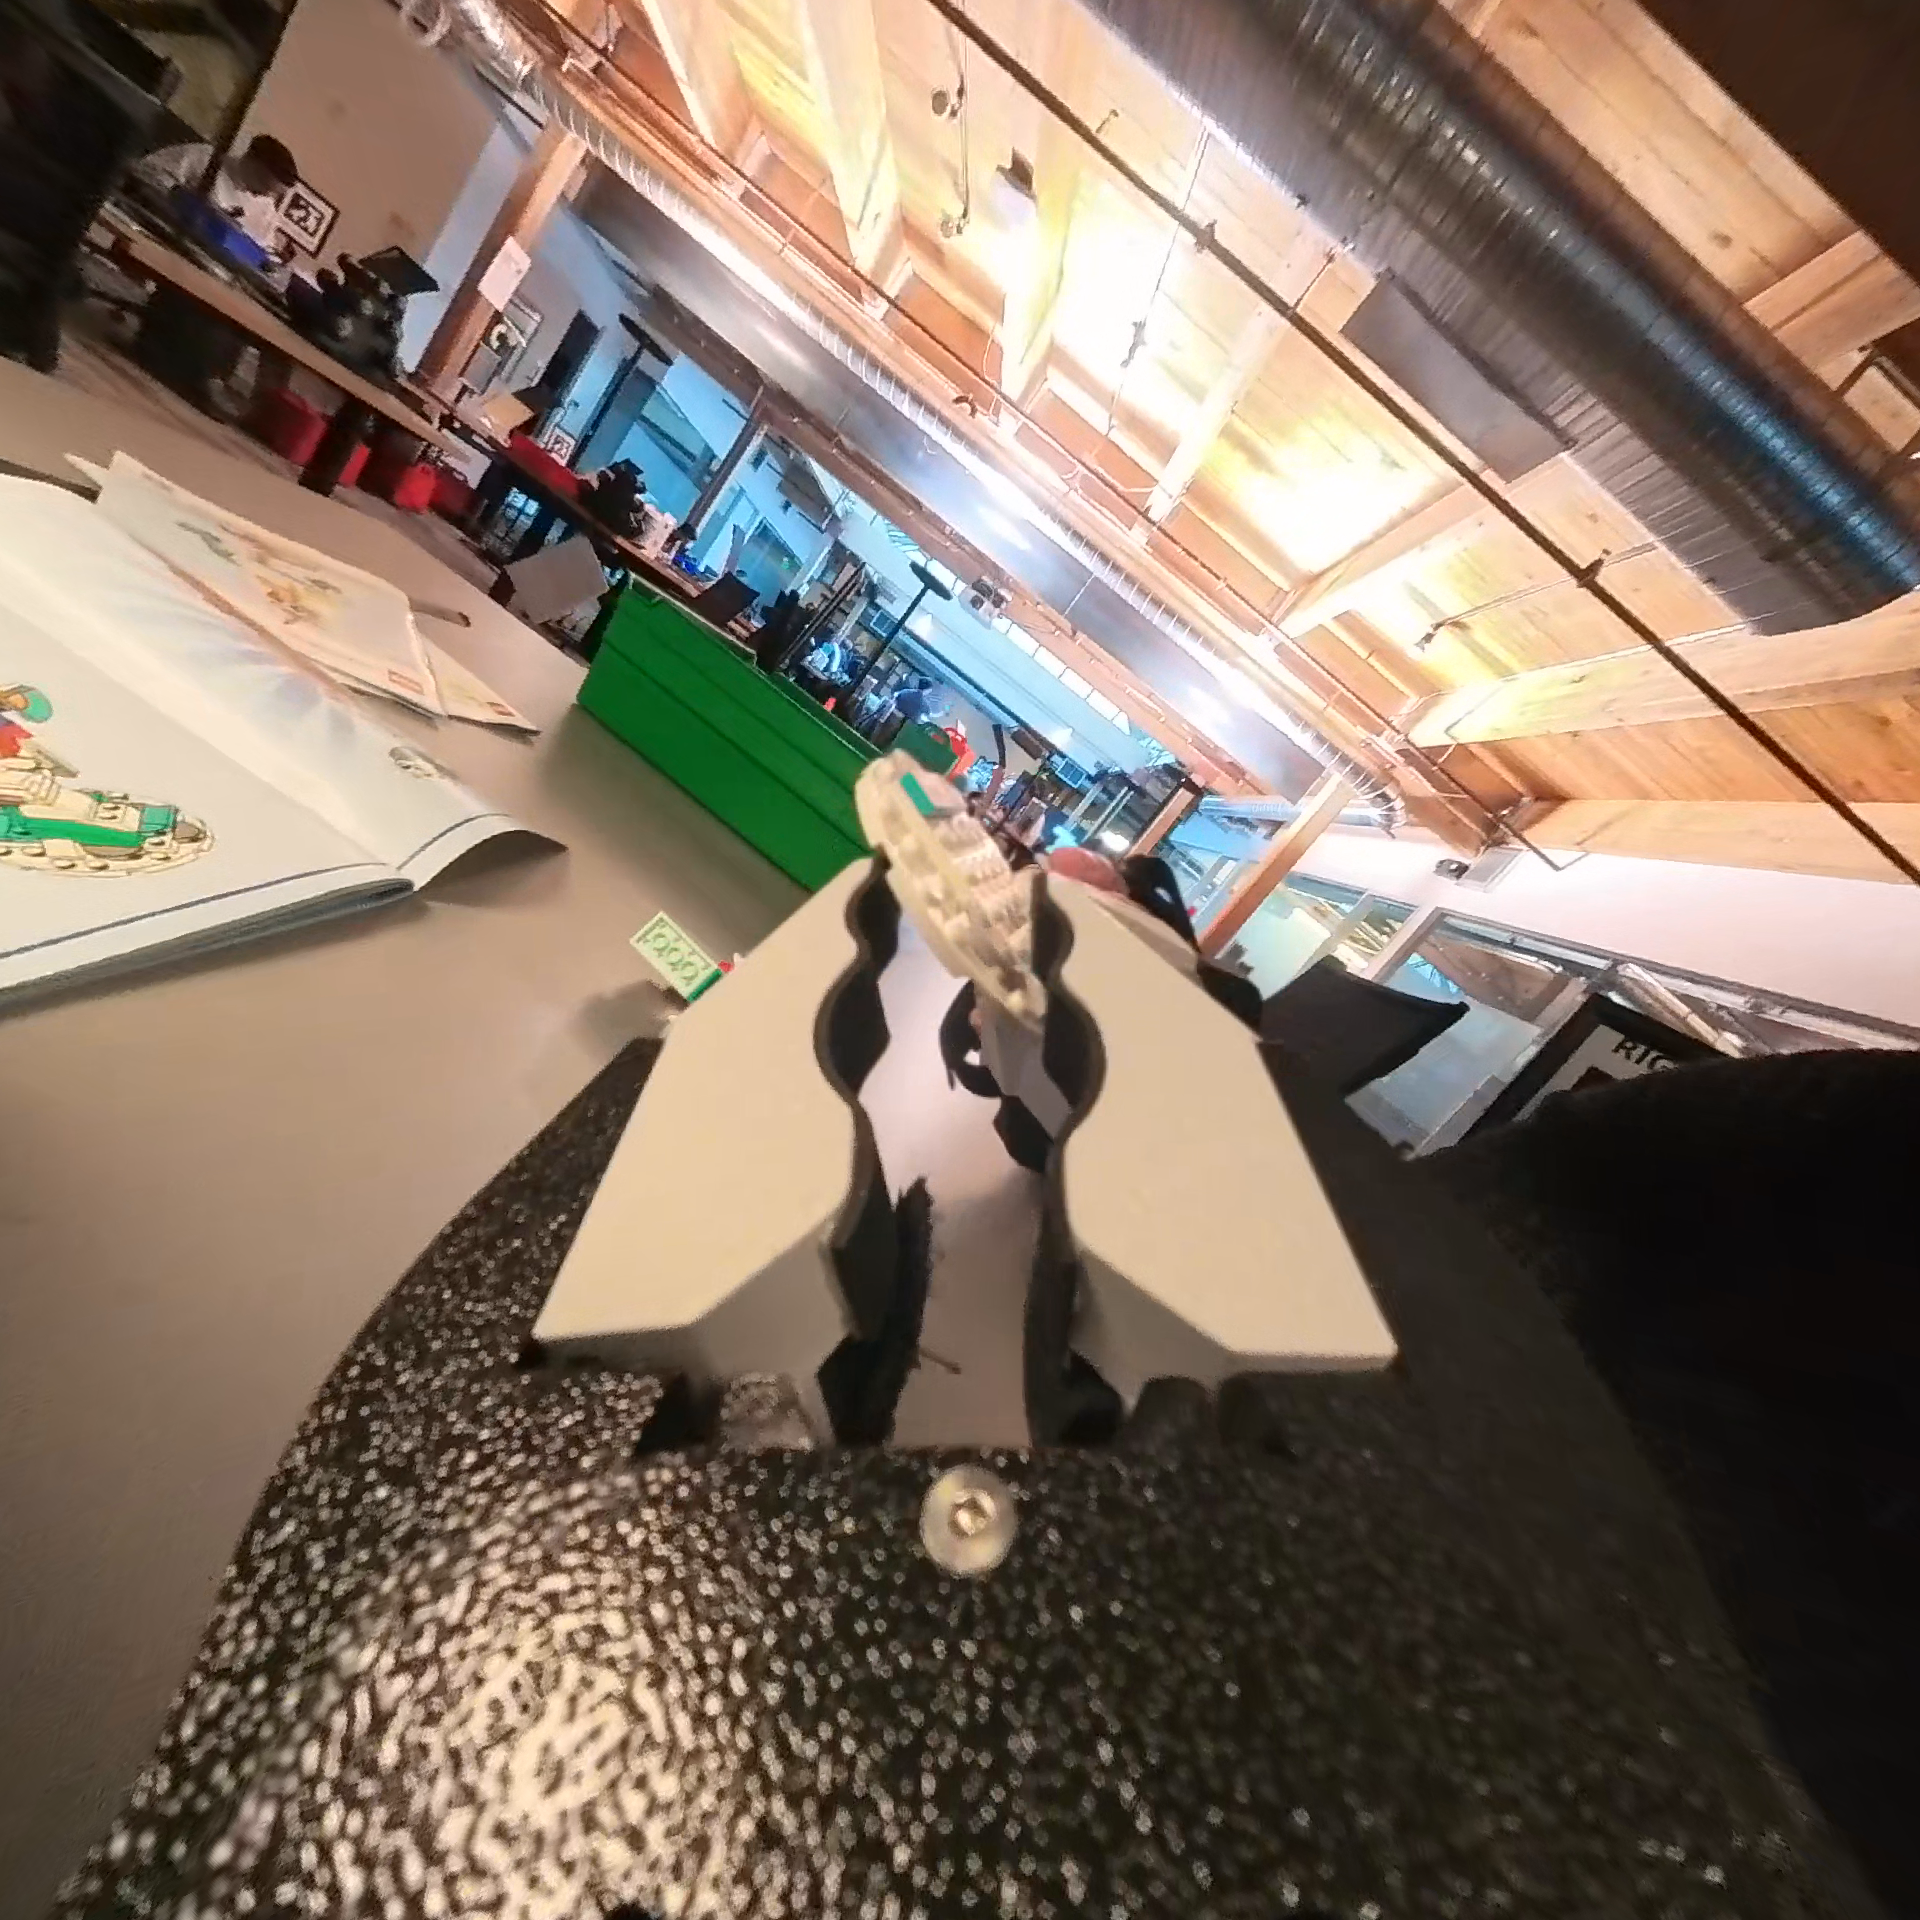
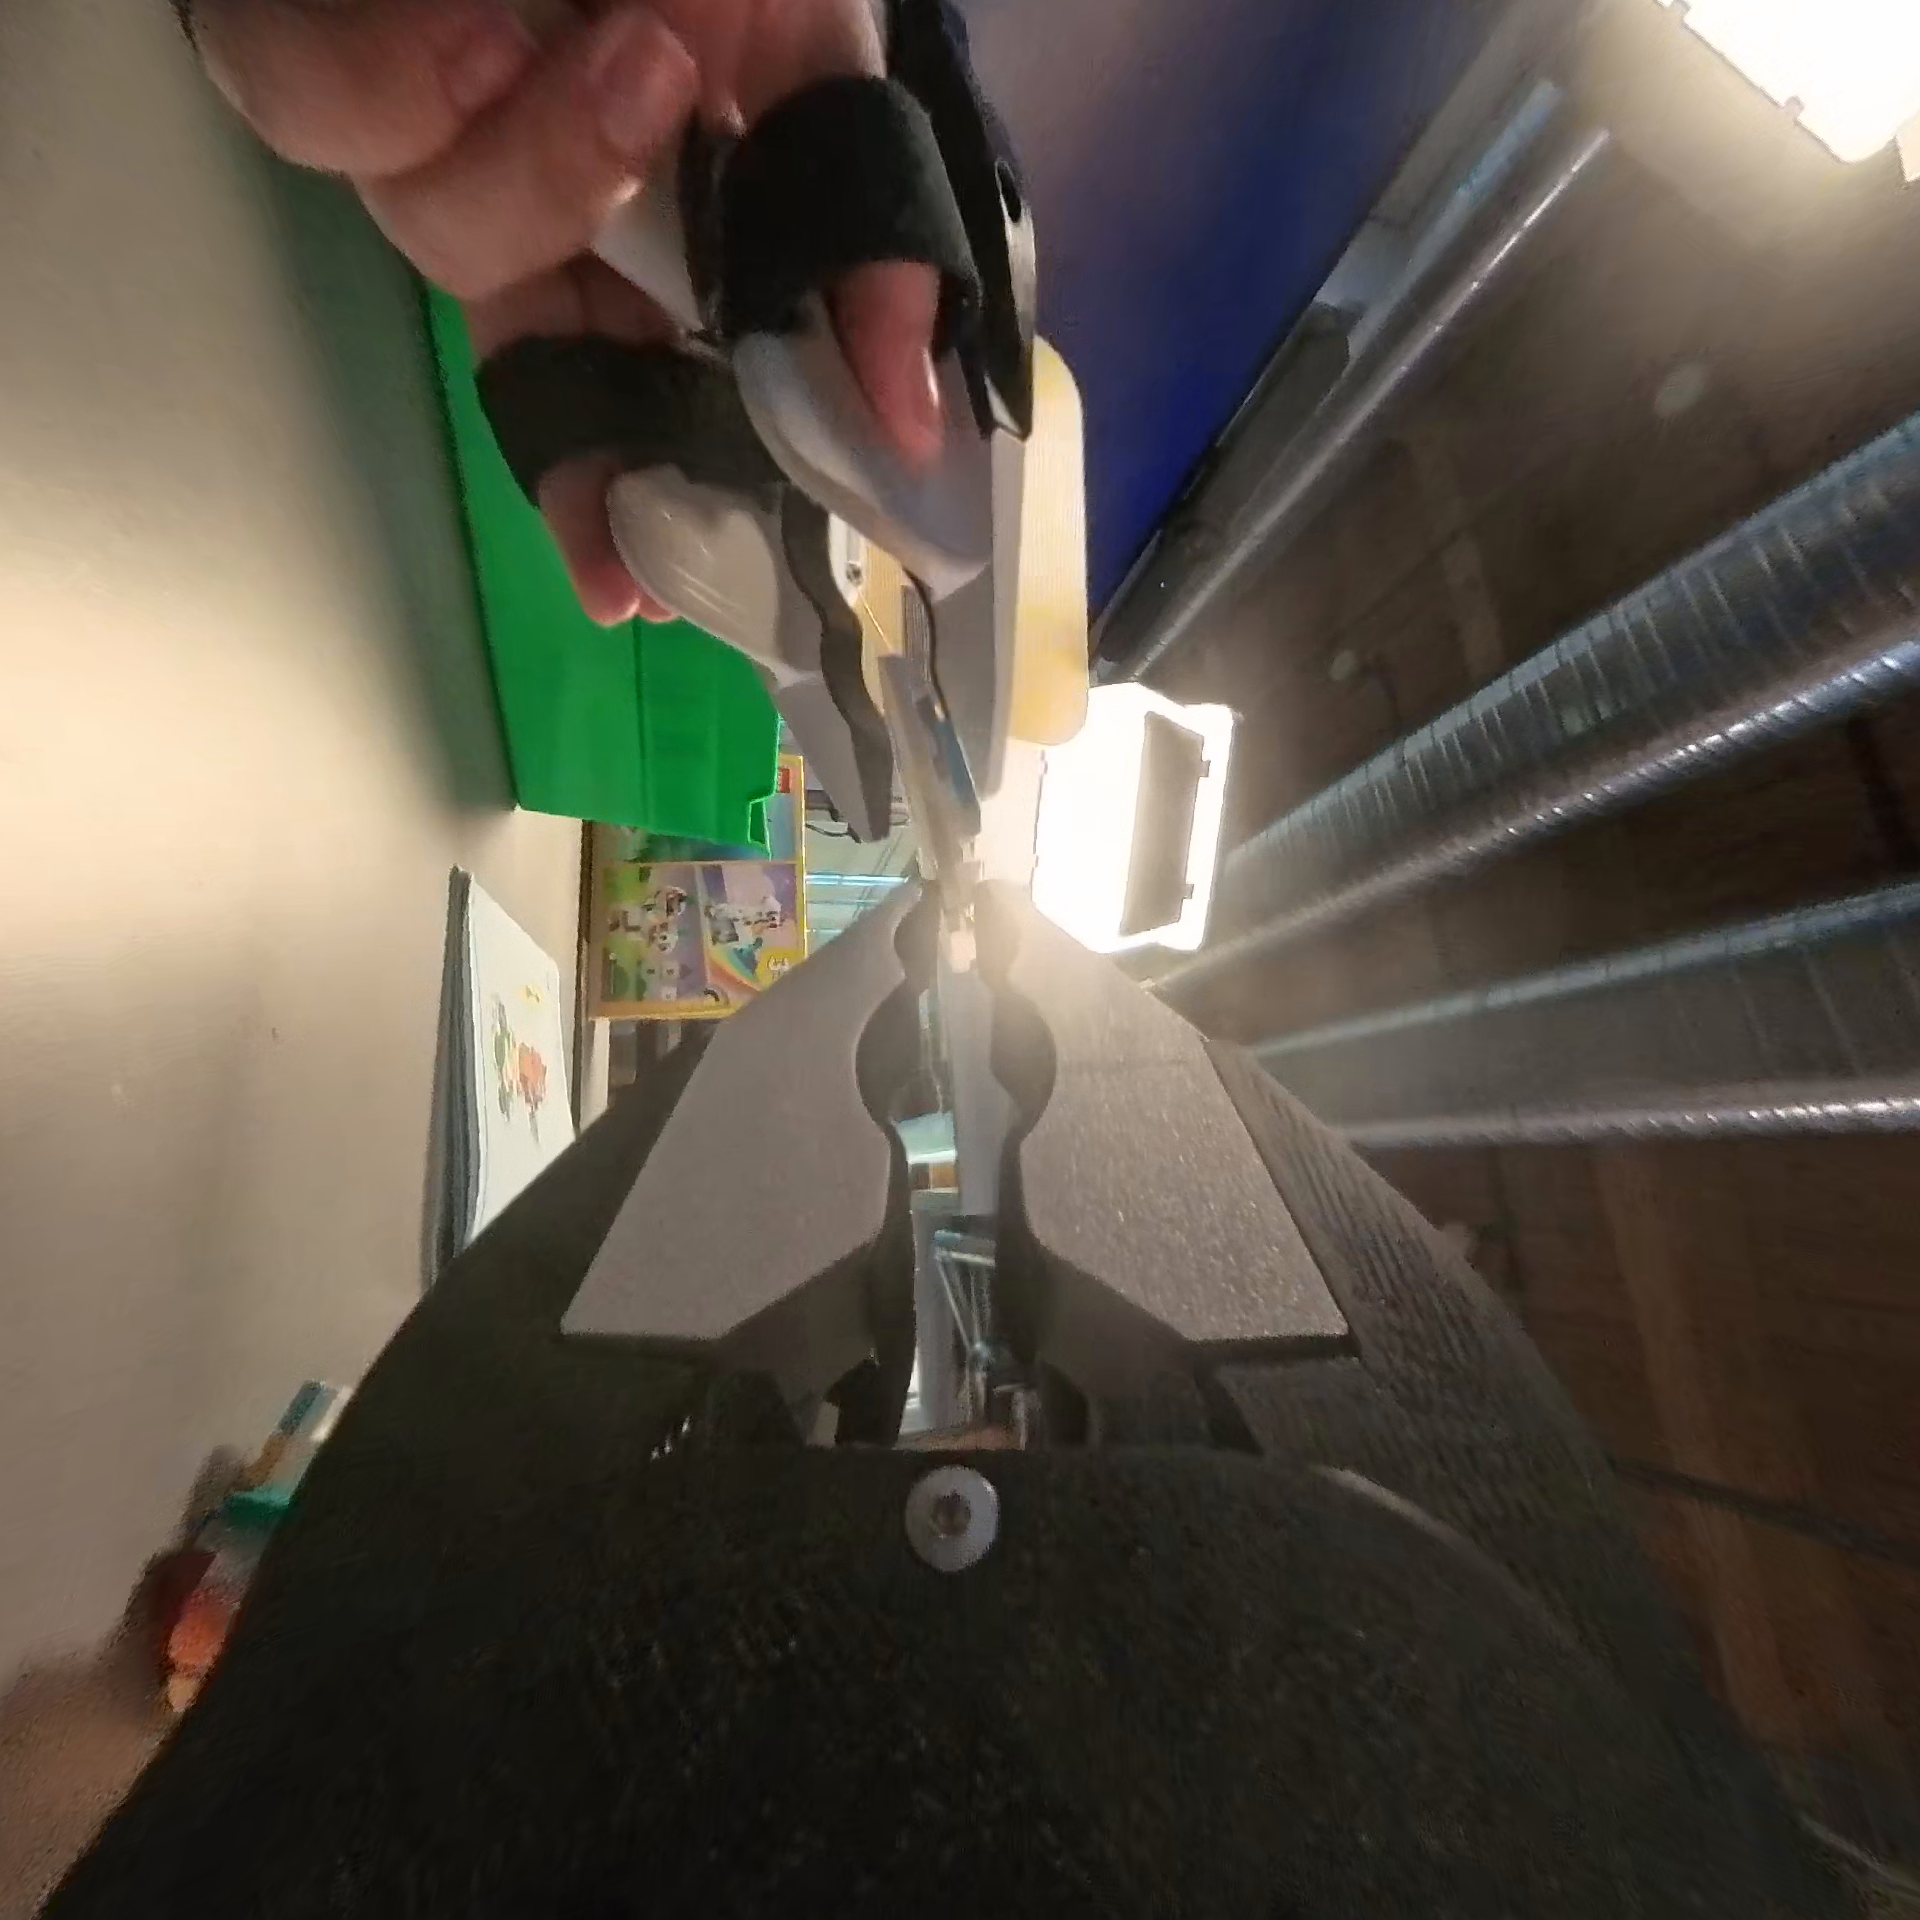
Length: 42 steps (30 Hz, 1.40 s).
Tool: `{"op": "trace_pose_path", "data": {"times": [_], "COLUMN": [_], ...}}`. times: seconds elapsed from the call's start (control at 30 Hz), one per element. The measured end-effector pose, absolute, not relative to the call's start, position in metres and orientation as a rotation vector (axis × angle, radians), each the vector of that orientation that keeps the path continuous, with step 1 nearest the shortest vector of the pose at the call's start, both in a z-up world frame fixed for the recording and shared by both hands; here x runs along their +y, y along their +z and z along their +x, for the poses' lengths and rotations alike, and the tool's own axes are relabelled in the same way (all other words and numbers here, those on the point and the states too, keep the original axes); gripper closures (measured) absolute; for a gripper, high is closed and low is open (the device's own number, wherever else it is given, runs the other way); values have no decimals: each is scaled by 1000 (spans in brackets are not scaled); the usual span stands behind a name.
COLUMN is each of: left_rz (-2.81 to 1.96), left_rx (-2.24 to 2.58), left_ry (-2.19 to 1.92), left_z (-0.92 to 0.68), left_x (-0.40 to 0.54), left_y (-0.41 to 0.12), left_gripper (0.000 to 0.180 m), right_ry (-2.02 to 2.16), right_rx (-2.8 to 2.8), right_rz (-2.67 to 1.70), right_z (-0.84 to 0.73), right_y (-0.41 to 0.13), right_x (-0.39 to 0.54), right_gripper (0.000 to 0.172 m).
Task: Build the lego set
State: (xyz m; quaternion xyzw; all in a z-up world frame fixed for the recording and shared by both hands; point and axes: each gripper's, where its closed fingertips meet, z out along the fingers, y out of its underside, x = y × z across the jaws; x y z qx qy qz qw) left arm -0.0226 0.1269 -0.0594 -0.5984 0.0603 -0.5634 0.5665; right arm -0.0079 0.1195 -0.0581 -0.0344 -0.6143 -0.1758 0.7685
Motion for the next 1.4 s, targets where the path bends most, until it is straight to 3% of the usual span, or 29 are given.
{"op": "trace_pose_path", "data": {"times": [0.13,0.2,0.4,0.47,0.73,1.4], "left_rz": [-1393,-1404,-1543,-1589,-1657,-1653], "left_rx": [155,174,329,375,432,528], "left_ry": [-1271,-1139,-653,-620,-522,-438], "left_z": [-25,-29,-33,-25,-22,-22], "left_x": [127,130,141,142,144,142], "left_y": [-57,-58,-77,-87,-99,-102], "left_gripper": [167,174,176,176,176,171], "right_ry": [-374,-291,340,325,281,327], "right_rx": [-1366,-1479,-1476,-1489,-1498,-1527], "right_rz": [-82,-157,-651,-750,-782,-855], "right_z": [-9,-12,-14,-19,-23,-25], "right_y": [-62,-77,-69,-78,-86,-90], "right_x": [120,126,125,135,140,137], "right_gripper": [167,159,153,147,160,168]}}
